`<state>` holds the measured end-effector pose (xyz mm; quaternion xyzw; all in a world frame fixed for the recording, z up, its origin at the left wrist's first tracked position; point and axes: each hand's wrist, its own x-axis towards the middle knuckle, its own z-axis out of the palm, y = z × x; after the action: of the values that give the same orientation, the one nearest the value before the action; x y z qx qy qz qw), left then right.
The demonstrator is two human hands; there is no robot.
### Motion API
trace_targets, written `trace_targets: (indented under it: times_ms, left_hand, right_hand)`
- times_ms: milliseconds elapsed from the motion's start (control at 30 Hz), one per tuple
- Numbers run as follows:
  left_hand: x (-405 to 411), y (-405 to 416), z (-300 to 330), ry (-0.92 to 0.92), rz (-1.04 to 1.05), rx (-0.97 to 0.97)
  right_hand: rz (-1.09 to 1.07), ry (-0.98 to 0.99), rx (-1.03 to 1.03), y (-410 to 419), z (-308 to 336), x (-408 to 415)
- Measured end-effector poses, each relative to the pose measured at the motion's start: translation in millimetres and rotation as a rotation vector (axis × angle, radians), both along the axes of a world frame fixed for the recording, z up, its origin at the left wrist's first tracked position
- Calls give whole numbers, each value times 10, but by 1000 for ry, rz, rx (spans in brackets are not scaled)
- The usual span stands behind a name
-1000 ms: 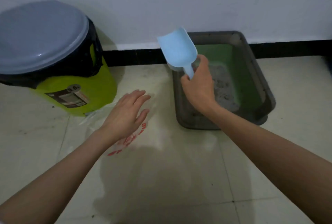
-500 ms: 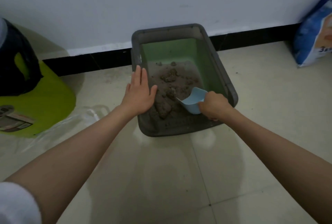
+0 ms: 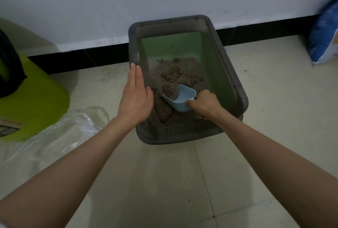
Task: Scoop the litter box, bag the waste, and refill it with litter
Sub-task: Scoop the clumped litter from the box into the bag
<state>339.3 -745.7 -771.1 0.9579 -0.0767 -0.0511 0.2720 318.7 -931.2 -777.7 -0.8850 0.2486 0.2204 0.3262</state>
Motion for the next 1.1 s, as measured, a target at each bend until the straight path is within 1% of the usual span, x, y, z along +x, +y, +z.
trace_targets:
  times_ms: [67,200,267,333,433,533,633,733,867,967,1033,1100]
  left_hand:
    - [-6,-4,-8,-2,1,-3]
    - [-2,2,-16,-19,6,0]
    - [5,-5,-20,-24,8,-4]
    - [5,-13,-29,-24,15,1]
    - [3,-15,-49,-22,24,13]
    - [-3,-8,-48,-19,24,16]
    - [-2,-11,-45,-11,24,6]
    - [-1,-13,-51,-4,28,3]
    - [-1,-12,-52,-4,20,-6]
    - [-6,-12,-47,-6,13,-11]
    - [-10,-14,-44,-8,13,-17]
    - [-12,-9,-45,-6,14,-26]
  right_hand:
    - [-42,11,54,93,-90,68]
    - [-67,125,209,208,-212,175]
    - [-64,146,165,235,-294,228]
    - [-45,99,107,267,-355,294]
    - [-49,35,100,310,-404,377]
    - [-48,19,81,346,-455,389]
    - [33,8,-49,320,-418,366]
    - [144,-8,-195,244,-216,404]
    - [383,-45,-501,188,166,541]
    - [519,-71,-713,228,303,629]
    - [523,-105,-797,258,333,682]
    - [475,-149,-816,263,313,727]
